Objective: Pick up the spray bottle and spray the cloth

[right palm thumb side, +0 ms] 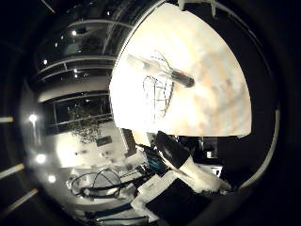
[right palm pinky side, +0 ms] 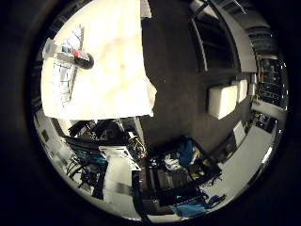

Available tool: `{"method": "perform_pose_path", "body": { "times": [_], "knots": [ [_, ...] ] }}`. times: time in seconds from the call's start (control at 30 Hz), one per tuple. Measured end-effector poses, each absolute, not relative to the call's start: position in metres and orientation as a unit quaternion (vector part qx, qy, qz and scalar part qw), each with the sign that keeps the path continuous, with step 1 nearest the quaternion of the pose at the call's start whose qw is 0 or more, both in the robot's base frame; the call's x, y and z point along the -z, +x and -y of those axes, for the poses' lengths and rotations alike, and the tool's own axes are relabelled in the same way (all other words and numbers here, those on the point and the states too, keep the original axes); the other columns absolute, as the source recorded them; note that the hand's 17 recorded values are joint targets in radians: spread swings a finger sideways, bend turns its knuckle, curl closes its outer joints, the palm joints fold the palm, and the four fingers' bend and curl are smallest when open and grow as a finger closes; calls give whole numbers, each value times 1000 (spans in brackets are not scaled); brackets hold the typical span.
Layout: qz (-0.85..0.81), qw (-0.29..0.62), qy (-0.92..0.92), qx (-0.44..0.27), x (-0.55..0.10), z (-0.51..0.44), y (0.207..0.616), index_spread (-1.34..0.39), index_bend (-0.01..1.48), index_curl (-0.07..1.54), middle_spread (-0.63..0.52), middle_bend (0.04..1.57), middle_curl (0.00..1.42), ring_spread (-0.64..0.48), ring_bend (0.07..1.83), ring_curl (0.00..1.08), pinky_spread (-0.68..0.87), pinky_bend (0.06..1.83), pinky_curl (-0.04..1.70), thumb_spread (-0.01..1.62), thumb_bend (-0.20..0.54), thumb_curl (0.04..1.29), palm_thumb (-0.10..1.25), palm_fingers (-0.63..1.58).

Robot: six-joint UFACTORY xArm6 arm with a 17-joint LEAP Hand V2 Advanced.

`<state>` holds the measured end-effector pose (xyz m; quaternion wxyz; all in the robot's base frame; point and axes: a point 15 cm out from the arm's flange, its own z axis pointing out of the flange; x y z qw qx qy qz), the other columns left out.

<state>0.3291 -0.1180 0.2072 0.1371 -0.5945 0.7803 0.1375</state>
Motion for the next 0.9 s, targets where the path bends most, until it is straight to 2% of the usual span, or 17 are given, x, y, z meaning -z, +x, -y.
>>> {"method": "perform_pose_path", "body": {
  "times": [0.2,0.33,0.9],
  "knots": [
    [-784,171,-569,-183,-180,104,331,-215,155,270,152,225,345,227,355,238,388,476,289,1047,-26,304,480,26],
    [-790,202,-552,-176,-160,101,336,-204,150,264,173,226,340,237,346,240,392,452,288,1032,-27,304,472,28],
    [-795,285,-481,-236,-89,61,331,-178,144,245,193,243,336,242,364,253,406,444,302,1015,-27,302,469,39]
  ]
}}
